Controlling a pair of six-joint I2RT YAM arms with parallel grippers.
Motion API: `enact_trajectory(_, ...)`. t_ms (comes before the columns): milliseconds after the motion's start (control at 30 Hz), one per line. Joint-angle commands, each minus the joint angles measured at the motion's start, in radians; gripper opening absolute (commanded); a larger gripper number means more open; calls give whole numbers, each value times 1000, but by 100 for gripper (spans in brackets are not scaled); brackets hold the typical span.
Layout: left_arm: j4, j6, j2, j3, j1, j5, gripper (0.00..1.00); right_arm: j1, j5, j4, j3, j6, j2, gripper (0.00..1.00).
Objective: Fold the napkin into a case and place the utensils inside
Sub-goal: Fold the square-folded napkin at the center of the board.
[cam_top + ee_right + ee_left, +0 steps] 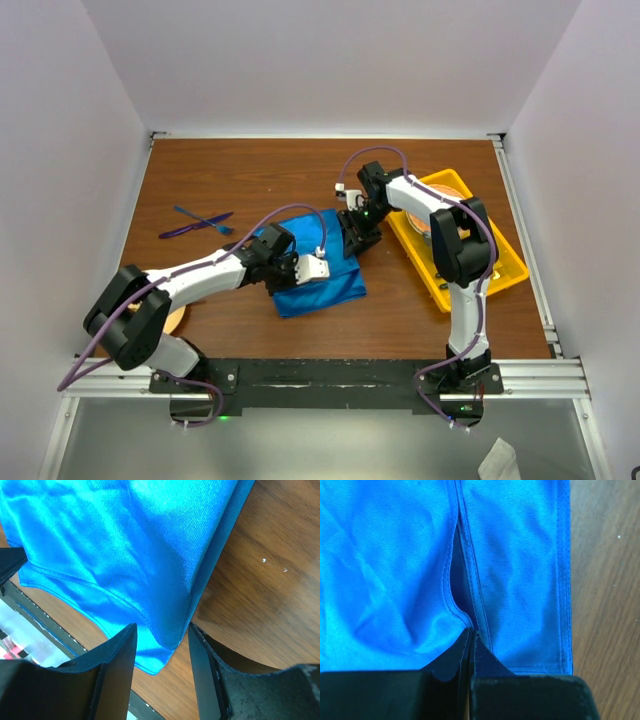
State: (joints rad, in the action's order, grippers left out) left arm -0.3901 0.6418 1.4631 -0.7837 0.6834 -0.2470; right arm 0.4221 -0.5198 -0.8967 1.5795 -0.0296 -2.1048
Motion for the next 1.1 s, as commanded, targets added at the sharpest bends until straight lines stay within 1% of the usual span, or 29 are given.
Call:
enact_trajectory(0,-16,45,-10,-8,7,-47,0,-6,-32,-18,51,4,-1,49)
enact_trajectory(200,-9,38,23,-15,15,-25,0,-6,-37,-16,31,-3,0,45)
enact_trajectory(400,5,24,40,-8,15,-9,0,-3,-22,-15,13,-7,9,44)
enact_trajectory(433,5,22,39,-11,15,-6,0,-3,-22,-13,10,-7,9,43)
enact_trajectory(500,4,22,42,-11,15,-3,0,0,-22,-4,5,-9,9,36)
enact_trajectory(533,2,19,40,-12,15,2,0,0,-23,-2,7,-10,5,26)
enact_trajectory(567,0,21,33,-11,16,2,5,0,-26,-7,7,-12,3,20)
enact_trajectory(600,2,21,25,-8,15,2,8,0,-28,-8,11,-16,-7,11)
enact_trajectory(633,2,22,16,-5,15,0,10,-2,-25,-11,13,-18,-11,0)
enact_trajectory(733,-3,25,-7,-3,15,-11,20,-2,-32,-10,13,-23,-20,0)
enact_trajectory(867,-1,19,9,-8,15,3,27,-2,-62,-8,20,-24,-27,0)
enact_trajectory(933,0,18,17,-6,15,9,29,-3,-68,-11,25,-24,-30,0)
enact_trajectory(1067,10,30,32,12,15,28,29,-5,-65,-18,27,-29,-34,0)
